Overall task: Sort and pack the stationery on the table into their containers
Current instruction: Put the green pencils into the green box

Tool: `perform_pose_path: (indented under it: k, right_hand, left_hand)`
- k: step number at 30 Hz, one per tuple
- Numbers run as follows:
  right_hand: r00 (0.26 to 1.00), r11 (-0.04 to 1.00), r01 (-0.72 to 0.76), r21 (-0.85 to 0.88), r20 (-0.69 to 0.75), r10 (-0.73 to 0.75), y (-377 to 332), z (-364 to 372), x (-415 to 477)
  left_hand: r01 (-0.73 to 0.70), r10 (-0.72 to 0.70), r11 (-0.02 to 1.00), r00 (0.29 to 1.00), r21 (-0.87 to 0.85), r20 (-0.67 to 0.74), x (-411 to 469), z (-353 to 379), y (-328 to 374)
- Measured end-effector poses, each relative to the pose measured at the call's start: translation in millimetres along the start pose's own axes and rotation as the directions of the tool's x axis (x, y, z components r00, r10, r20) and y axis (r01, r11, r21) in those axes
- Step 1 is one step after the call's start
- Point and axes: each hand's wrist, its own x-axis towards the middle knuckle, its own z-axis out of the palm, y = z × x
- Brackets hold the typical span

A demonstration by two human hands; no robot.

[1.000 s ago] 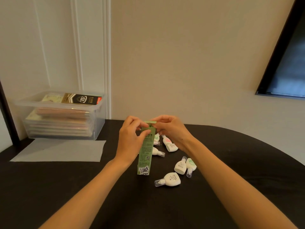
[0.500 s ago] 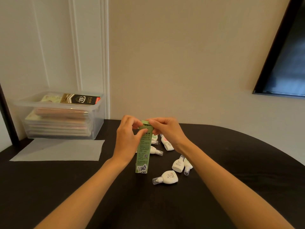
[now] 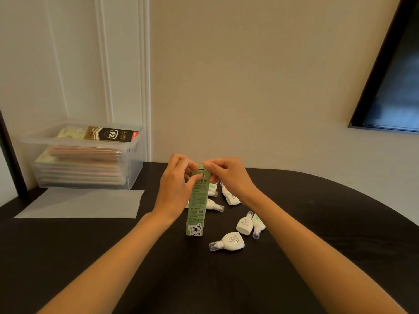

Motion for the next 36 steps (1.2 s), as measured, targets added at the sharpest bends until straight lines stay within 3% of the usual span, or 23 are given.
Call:
perform_pose_path:
  k: [7,17,28,30,32,34,36]
  right_hand:
    - [1.000,1.000,0.001,0.005,0.012,-0.001,0,-1,2]
    - [0.998,0.997,0.050,-0.059,0.028,-0.049,2,-2,3]
    - [0.966,0.910,0.257,-0.326,0.091,-0.241,12,-4,1]
    - [0.979,0.939,0.202,-0.278,0.057,-0.194,13,-2,-1]
    - [0.997,0.986,0.082,-0.144,0.008,-0.082,14,0,-2]
    - [0.997,0.999,-0.054,0.006,-0.048,0.055,16,1,-3]
    - [0.983,0.984,-0.148,0.098,-0.094,0.157,19,-2,-3]
  left_hand:
    - [-0.027,0.027,0.999,1.000,0.047,0.001,-2,2,1]
    - [-0.004,0.004,1.000,1.000,-0.014,-0.012,2,0,-6]
    - [-0.110,0.107,0.993,0.992,0.051,0.063,4,-3,-13]
    - [-0.053,0.053,0.999,0.997,0.006,0.049,2,-1,-12]
    - [0.095,-0.090,0.994,0.992,-0.059,0.083,-3,2,-12]
    - [0.281,-0.267,0.958,0.943,-0.048,0.199,-10,5,-18]
    - [0.380,-0.387,0.921,0.860,0.089,0.332,-17,8,-26]
